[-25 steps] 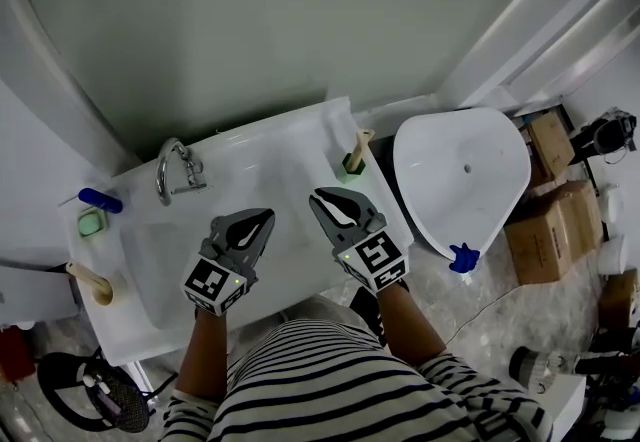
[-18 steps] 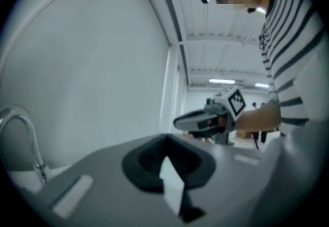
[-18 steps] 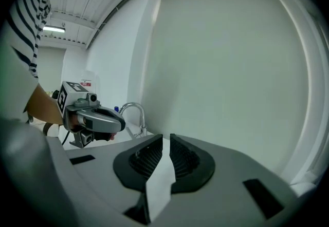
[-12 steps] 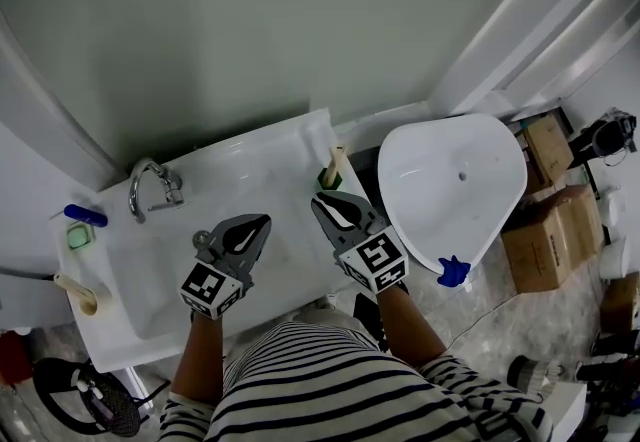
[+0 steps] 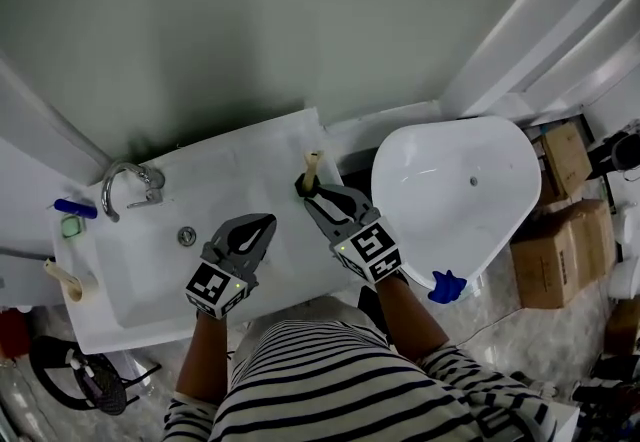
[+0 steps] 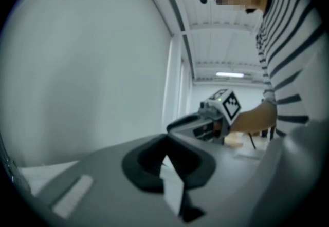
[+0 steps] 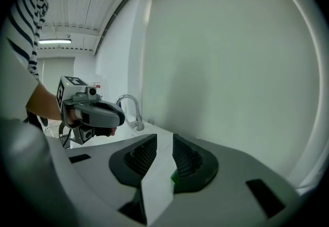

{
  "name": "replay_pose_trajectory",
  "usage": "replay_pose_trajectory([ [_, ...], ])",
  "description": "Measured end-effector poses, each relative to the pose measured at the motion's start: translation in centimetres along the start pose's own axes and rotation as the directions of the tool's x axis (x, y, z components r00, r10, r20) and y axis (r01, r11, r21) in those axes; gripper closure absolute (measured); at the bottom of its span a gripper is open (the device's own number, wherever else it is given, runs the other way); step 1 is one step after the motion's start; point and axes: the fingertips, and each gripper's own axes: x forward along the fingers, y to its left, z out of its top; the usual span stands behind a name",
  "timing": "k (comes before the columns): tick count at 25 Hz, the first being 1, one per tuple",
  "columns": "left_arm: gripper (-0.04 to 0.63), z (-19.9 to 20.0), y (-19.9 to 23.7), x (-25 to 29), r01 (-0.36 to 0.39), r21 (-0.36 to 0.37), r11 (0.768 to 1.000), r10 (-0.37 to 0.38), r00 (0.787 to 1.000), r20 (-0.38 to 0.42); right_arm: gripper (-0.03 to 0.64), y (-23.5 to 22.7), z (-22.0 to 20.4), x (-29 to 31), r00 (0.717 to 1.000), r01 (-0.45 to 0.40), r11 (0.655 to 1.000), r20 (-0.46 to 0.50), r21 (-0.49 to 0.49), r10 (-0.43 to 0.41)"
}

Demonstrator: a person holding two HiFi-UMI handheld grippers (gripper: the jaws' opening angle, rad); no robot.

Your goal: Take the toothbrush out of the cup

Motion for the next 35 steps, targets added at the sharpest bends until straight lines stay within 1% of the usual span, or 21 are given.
replay_pose_trajectory([
  [8, 0.588, -0.7, -0.4, 2.3, -0.062, -0.004, 0.998, 0.062, 0.998, -0.014, 0.520, -2.7, -2.4, 1.2, 0.999, -0.036, 0.999, -0.033, -0.012, 0.035],
  [14, 0.588, -1.3, -0.4, 3.2, -0.073, -0.008, 0.997, 0.073, 0.997, -0.024, 0.497, -3.9, -4.4, 3.0, 0.998, -0.022, 0.999, -0.055, 0.024, 0.023],
  [19, 0.588, -1.6, -0.4, 3.5, -0.074, -0.016, 0.997, 0.074, 0.997, -0.027, 0.472, -4.5, -5.7, 4.2, 0.996, 0.019, 0.998, -0.085, 0.052, -0.014],
  [30, 0.588, -1.9, -0.1, 3.7, -0.065, -0.027, 0.998, 0.064, 0.997, -0.031, 0.472, -6.1, -8.1, 6.7, 0.982, 0.115, 0.990, -0.162, 0.082, -0.101],
  [35, 0.588, -2.2, 0.5, 3.2, -0.067, -0.037, 0.997, 0.066, 0.997, -0.030, 0.472, -6.2, -9.0, 8.0, 0.975, 0.137, 0.984, -0.192, 0.117, -0.113],
])
